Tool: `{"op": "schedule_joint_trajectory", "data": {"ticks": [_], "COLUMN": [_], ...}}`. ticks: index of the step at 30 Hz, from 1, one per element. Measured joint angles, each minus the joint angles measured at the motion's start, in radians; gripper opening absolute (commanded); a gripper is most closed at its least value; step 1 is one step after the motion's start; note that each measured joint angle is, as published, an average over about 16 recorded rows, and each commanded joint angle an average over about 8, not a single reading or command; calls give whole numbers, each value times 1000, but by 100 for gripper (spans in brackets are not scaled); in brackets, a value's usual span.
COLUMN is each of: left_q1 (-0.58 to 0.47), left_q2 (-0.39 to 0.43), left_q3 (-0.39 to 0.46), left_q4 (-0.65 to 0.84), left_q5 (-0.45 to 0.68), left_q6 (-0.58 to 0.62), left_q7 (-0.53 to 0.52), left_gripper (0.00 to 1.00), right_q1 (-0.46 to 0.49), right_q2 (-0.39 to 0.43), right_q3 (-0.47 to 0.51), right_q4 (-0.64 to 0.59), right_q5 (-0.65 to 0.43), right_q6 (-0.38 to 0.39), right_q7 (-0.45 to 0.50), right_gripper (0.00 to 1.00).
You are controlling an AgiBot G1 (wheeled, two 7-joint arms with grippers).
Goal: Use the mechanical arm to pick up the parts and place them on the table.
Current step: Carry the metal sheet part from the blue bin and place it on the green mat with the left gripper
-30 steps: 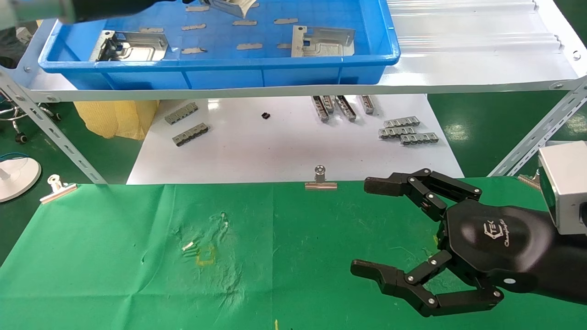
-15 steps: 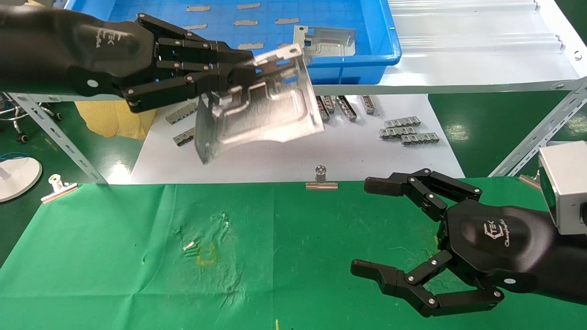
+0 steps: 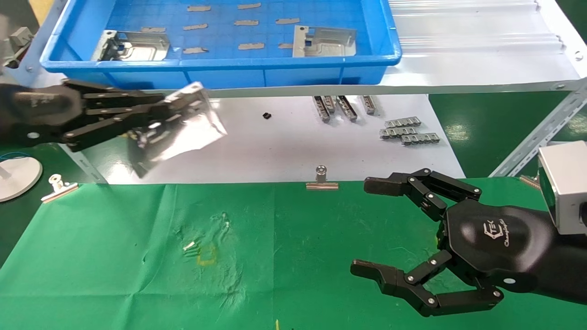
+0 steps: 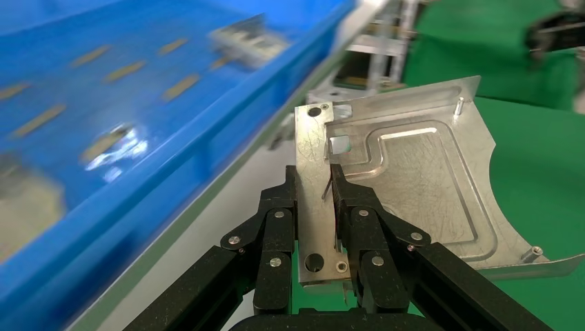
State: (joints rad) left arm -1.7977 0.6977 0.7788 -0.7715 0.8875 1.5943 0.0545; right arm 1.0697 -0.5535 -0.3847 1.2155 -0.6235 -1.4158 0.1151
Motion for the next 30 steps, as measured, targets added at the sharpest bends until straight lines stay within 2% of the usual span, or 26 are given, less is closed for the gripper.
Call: {"op": "schedule_joint_trajectory", "data": {"ticks": [7,14,22,30], "left_q1": [15,34,55,61], "left_q2": [-14,9,90,207], "left_q3": [78,157,241,294], "left_q4": [3,-10,41,187], "left_q5": [-24,2,68,119], "left_q6": [-4,-8,-16,-26], "left_q7": [106,278,522,727], "left_gripper": [0,0,0,0], "right_q1": [0,0,0,0], "right_q2": [0,0,0,0], "right_q3": [0,0,0,0], "right_q4": [0,0,0,0], "right_q5": [0,0,0,0], "right_q6": [0,0,0,0], "right_q7": [0,0,0,0], "right_gripper": [100,100,100,100]}}
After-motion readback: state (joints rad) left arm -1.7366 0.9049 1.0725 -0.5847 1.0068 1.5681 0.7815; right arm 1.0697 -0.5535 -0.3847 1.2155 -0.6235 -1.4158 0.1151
